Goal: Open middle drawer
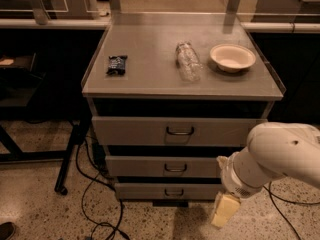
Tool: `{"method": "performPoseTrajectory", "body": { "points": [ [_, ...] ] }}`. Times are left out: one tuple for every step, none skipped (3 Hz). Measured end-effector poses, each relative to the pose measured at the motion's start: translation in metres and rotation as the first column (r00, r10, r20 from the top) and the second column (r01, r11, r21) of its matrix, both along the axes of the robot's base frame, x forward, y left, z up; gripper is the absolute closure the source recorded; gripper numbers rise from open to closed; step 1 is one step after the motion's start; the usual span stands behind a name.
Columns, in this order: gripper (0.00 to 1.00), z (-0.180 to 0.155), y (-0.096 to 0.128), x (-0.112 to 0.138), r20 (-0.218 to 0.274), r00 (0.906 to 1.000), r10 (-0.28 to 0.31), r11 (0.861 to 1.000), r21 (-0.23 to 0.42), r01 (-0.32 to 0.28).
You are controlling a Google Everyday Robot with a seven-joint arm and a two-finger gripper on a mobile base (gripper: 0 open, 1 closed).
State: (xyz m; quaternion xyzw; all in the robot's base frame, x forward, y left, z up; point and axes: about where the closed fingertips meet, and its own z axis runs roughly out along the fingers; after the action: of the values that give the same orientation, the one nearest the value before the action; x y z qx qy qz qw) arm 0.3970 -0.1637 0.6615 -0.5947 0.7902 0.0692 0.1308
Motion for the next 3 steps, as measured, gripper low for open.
{"method": "performPoseTrajectory", "body": {
  "points": [
    [0.00, -0.062, 0.001, 0.035, 0.051, 0.9987, 0.005, 1.000, -0.009, -0.004],
    [0.00, -0.069, 0.001, 0.039, 0.055, 0.9985, 0.005, 1.000, -0.006, -0.004],
    [0.00, -0.086, 0.003, 0.039, 0.042, 0.9990, -0.014, 1.000, 0.008, 0.014]
  ]
}}
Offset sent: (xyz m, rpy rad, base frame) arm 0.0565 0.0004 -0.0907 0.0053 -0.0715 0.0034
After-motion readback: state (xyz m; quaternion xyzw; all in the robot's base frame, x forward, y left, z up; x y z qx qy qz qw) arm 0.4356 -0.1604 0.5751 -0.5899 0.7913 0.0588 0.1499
